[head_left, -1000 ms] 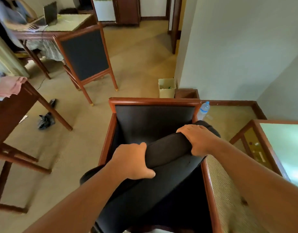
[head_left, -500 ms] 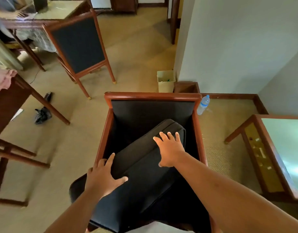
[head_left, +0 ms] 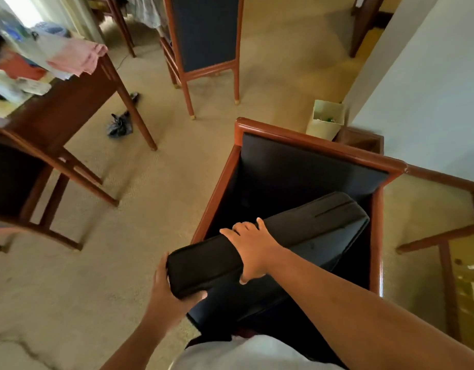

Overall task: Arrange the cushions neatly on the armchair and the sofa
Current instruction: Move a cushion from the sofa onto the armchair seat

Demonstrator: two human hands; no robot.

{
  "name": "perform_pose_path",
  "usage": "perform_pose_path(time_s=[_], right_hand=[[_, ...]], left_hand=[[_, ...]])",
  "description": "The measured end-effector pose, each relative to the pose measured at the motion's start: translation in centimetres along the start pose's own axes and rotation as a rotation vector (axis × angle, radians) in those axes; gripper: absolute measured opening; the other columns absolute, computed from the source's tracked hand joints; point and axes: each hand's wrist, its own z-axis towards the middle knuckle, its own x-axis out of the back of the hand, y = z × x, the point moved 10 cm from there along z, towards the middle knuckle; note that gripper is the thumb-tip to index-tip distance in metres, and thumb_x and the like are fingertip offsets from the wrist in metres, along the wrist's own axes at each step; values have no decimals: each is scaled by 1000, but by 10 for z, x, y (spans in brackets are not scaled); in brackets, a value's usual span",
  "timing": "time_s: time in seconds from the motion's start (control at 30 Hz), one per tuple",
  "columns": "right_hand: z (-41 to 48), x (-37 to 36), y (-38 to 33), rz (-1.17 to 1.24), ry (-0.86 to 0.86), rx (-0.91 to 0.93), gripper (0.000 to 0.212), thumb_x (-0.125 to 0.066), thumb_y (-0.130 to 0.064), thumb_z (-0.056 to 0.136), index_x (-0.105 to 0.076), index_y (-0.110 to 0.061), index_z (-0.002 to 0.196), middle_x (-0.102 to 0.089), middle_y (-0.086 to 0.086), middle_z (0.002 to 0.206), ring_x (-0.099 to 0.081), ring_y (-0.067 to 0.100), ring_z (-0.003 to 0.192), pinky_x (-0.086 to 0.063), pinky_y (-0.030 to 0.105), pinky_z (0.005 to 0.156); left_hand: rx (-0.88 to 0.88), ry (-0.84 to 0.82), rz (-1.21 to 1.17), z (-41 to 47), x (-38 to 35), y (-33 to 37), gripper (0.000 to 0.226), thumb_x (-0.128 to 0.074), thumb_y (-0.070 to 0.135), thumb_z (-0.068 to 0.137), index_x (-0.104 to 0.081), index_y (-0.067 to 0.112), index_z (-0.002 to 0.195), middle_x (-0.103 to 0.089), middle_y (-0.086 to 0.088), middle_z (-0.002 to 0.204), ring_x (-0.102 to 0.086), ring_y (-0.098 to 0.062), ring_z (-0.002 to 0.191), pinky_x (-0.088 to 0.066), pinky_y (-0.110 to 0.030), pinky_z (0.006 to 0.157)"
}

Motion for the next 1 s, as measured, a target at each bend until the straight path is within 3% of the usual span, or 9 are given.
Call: perform_pose_path(time_s=[0.1,0.17,0.27,0.37,0.43,0.57,0.77,0.9,1.0], right_hand=[[3,6,-5,-47,-2,20,131,-89,-60,57,-15,-25,158,-31,7,155,-31,32,142,-19,57,120],[-1,9,1,-60,17,17,126,-86,-67,55,-23,-25,155,-38,5,148,-39,30,134,-28,51,115],[-13,8,3,-61,39,13,122,-83,-71,53,-29,-24,151,-42,2,142,-41,28,127,-33,48,110],[-35,4,10,2,78,-23,114,-84,-68,57,-32,-24,149,-42,-1,141,-41,25,126,-34,46,108],[-57,11,29,79,109,-68,108,-85,-64,58,-35,-27,146,-44,-5,138,-42,22,123,-37,45,107],[-122,53,85,241,280,-188,97,-91,-56,52,-46,-30,134,-50,-12,125,-47,16,112,-40,42,102],[-256,139,152,601,644,-243,91,-97,-13,41,-54,-28,120,-53,-10,120,-52,17,113,-43,46,99],[-368,156,186,966,929,-205,91,-91,-4,40,-55,-14,123,-59,-3,119,-58,15,114,-49,30,94],[-422,117,203,1261,1142,-231,86,-83,2,39,-56,-19,118,-68,-6,108,-66,15,106,-55,30,87]], left_hand=[[108,-100,-130,1,-16,-37,99,-93,-5,61,-41,36,135,-65,5,117,-69,-7,98,-60,-25,68],[138,-130,-131,7,-24,-53,96,-97,-2,54,-46,40,124,-67,2,115,-68,-16,106,-60,-29,72],[108,-165,-29,15,-27,-62,106,-104,37,33,-45,48,120,-66,0,117,-65,-21,108,-57,-46,87],[10,-185,31,14,-29,-33,110,-103,27,38,-43,49,127,-65,10,119,-63,-11,108,-52,-36,90],[-54,-212,42,11,-34,0,112,-104,20,43,-45,43,135,-65,16,119,-63,-13,112,-51,-31,90],[-225,-248,105,4,-45,101,99,-98,56,36,-59,36,125,-71,16,113,-67,-10,107,-58,-44,91],[-674,-89,315,-84,-58,302,67,-84,75,51,-57,32,94,-63,16,87,-59,1,83,-46,-24,63],[-1011,-30,302,-148,-73,434,65,-78,78,58,-57,32,98,-58,18,92,-55,3,85,-41,-14,74],[-1217,-107,292,-170,-120,495,62,-77,70,65,-60,29,109,-61,14,106,-58,-5,97,-47,-24,82]])
